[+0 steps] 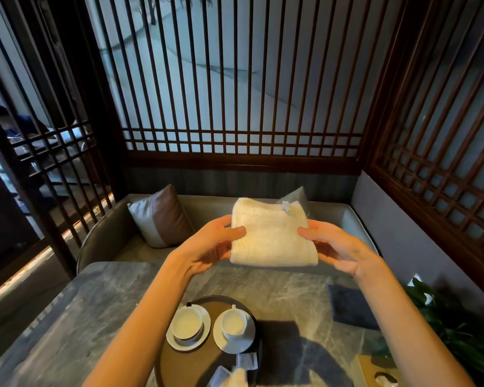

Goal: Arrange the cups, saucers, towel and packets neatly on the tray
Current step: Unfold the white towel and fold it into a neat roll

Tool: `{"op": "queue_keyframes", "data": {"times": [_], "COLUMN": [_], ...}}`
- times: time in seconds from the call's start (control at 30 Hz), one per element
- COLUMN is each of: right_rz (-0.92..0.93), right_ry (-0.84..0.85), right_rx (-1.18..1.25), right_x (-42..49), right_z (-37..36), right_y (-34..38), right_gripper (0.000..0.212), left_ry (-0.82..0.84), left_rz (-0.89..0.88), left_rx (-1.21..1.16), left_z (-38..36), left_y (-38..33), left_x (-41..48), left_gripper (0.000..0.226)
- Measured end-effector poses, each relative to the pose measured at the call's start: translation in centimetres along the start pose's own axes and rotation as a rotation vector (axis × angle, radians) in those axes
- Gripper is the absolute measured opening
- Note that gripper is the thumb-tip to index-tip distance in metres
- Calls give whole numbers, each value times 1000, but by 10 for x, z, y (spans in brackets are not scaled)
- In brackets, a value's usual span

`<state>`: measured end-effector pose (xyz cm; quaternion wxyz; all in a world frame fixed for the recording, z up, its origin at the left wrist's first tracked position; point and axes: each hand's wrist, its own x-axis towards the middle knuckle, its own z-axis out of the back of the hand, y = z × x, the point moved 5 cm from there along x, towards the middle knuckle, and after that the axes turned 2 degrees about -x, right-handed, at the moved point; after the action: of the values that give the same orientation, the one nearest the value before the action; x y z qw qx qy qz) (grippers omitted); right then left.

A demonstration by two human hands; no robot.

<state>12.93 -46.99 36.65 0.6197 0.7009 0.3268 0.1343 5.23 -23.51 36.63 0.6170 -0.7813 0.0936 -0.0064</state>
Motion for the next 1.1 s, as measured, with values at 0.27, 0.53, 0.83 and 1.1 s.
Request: {"op": "queue_keyframes", "data": {"times": [0.27, 0.53, 0.83, 1.1], "right_rz": [182, 518, 714, 380], "right_ry": [53, 16, 97, -65], "right_rx": [-150, -313, -245, -179], "right_x": [-14, -36, -39, -10], "right_z": [3, -15, -37, -24], "right_y": [18, 41, 65, 31], "right_gripper": [43, 38, 40, 26], "left_ry": [44, 93, 115, -5], "left_rz": [-179, -444, -591, -319], "left_rx": [133, 313, 352, 125], "left_z": [-4, -16, -24, -4], "left_y": [-10, -37, -59, -21], "left_x": [-9, -29, -41, -19], "left_gripper": [38, 33, 38, 30]}}
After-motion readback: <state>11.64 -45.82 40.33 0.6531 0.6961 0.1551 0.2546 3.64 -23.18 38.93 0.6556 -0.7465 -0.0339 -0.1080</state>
